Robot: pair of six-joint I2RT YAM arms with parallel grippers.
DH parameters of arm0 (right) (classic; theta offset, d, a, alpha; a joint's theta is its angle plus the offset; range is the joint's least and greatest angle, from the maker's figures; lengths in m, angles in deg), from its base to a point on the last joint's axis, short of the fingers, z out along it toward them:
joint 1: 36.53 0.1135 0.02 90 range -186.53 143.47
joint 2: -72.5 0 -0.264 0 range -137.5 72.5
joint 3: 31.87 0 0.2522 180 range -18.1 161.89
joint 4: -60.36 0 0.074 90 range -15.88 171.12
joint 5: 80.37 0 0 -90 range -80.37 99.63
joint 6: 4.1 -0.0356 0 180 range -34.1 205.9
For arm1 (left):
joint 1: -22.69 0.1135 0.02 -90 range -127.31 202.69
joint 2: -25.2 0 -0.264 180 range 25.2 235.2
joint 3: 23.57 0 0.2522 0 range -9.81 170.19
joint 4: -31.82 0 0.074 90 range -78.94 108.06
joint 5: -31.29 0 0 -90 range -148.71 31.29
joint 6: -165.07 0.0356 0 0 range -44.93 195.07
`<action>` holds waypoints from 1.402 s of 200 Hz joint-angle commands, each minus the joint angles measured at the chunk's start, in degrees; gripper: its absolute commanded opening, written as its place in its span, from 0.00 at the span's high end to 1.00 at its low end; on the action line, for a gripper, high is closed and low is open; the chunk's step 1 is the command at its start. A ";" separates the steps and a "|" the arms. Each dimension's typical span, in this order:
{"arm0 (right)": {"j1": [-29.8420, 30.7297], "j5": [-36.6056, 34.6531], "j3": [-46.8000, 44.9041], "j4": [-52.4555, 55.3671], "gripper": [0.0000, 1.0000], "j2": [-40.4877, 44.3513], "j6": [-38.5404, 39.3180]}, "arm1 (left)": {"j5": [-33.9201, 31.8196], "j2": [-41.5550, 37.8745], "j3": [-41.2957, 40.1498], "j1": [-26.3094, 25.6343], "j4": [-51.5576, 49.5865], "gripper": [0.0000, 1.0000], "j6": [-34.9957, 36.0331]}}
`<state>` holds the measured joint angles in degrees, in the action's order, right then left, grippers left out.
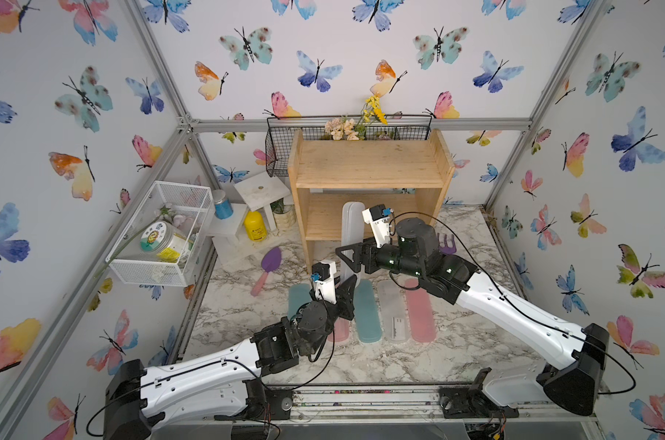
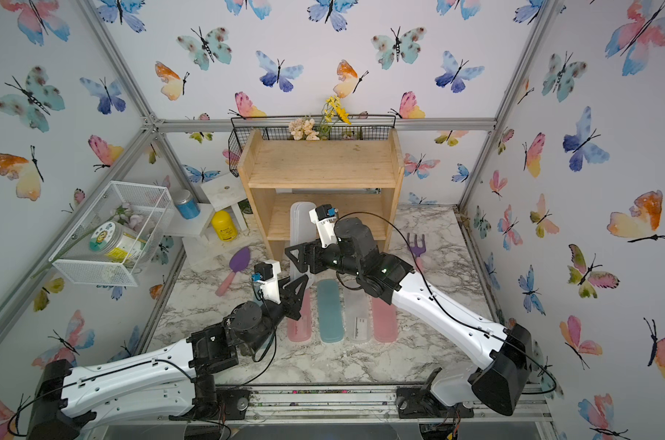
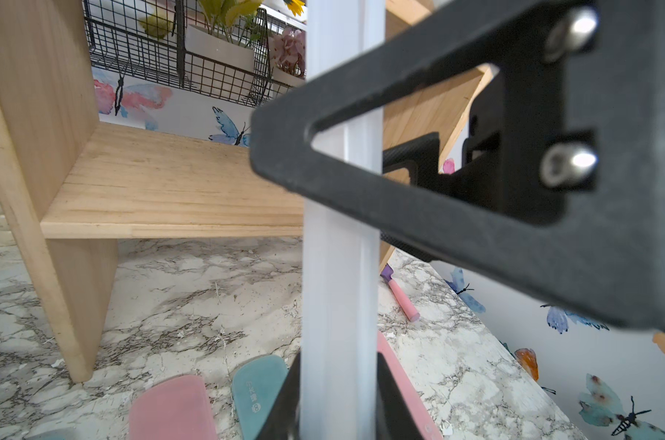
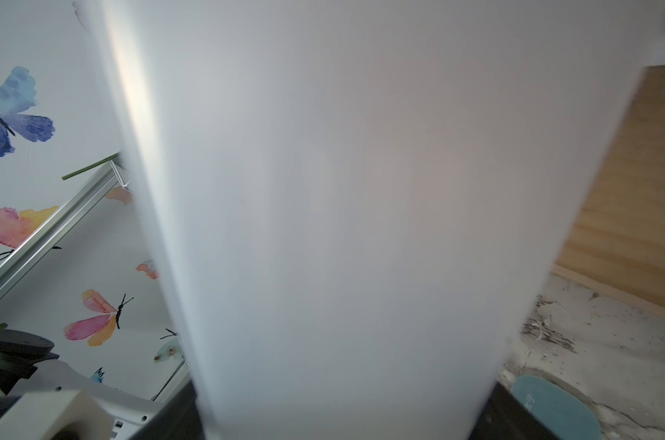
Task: Remove the pencil cases from the shelf
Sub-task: Pick up the pencil case from the shelf, then place the pencil case at the center of the board.
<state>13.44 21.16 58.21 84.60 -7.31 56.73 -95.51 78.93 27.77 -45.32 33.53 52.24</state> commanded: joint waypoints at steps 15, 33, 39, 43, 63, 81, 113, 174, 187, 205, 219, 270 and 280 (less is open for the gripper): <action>0.30 -0.53 -1.61 -0.56 0.39 1.58 0.04 | -2.86 -1.94 -0.39 -0.12 0.98 0.72 -0.62; 0.30 -2.63 -1.03 1.83 0.42 1.59 0.86 | -3.82 -2.22 -0.32 -0.12 0.18 0.39 -1.26; 0.30 -3.58 -0.76 2.87 0.43 1.59 1.32 | -4.25 -2.31 -0.32 -0.19 -0.24 0.27 -1.46; 0.30 -4.29 -0.61 3.77 0.43 1.59 1.82 | -4.58 -2.36 -0.33 -0.18 -0.50 0.20 -1.72; 0.02 -10.64 0.55 10.15 0.43 1.68 4.71 | -6.03 -2.89 -0.18 -0.11 -2.18 0.01 -2.67; -2.55 -14.96 0.79 17.65 0.45 1.63 6.32 | -7.97 -3.65 0.06 -0.19 -4.66 0.01 -3.82; -10.73 -17.12 -4.24 27.69 0.46 3.63 9.81 | -13.00 -6.43 -0.95 -0.11 -8.93 0.01 -6.54; -17.90 -29.66 -7.98 41.16 0.47 -5.36 16.12 | -12.51 -13.33 -5.86 3.88 -9.48 0.01 -7.45; -18.16 -33.67 -7.75 42.16 0.47 -9.07 16.42 | -11.84 -13.81 -6.45 5.03 -9.90 0.01 -7.32; -20.15 -34.84 -4.85 45.60 0.47 -14.71 14.93 | -10.32 -14.21 -6.91 6.75 -10.62 0.01 -7.57; -21.21 -39.59 -3.54 47.57 0.47 -18.04 13.70 | -8.01 -14.75 -7.49 8.12 -10.51 0.01 -7.64; -28.58 -40.86 -5.53 45.78 0.48 -16.43 13.04 | -3.42 -15.23 -8.87 10.92 -11.33 0.01 -7.93; -29.00 -41.23 -6.27 45.55 0.48 -16.08 13.05 | -2.23 -15.00 -9.17 11.55 -11.04 0.01 -7.86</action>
<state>-14.23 -15.86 52.81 130.15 -25.89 70.87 -102.07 64.38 19.18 -35.07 23.17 44.70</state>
